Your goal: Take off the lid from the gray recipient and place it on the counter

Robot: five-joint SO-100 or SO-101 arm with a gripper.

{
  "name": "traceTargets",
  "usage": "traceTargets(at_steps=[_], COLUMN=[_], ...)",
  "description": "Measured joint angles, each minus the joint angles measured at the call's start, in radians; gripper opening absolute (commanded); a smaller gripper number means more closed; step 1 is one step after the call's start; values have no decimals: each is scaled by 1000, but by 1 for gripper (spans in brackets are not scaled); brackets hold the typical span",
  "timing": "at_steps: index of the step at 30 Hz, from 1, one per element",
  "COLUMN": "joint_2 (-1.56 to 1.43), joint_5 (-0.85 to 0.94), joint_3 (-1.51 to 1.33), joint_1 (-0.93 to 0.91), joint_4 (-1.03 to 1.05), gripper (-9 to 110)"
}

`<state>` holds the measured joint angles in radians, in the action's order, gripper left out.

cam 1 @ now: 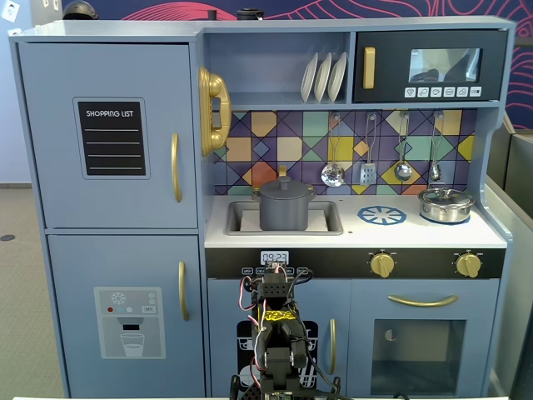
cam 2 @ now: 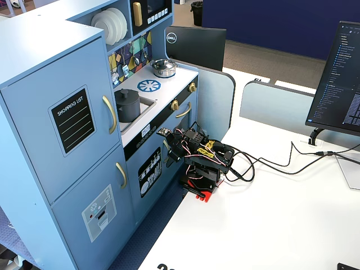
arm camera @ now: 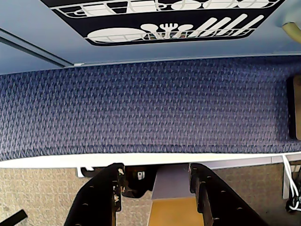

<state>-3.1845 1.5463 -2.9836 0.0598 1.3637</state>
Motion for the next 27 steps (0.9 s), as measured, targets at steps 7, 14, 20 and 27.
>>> traceTargets(at_steps=[7,14,20,27], joint_2=[0,0,44,153], joint_5=[0,-49,-101,25], joint_3=[0,3,137,520], joint_1=[-15,-18,-32,-28], joint_4=[0,-8,-107,-235], gripper=[0,0,0,0])
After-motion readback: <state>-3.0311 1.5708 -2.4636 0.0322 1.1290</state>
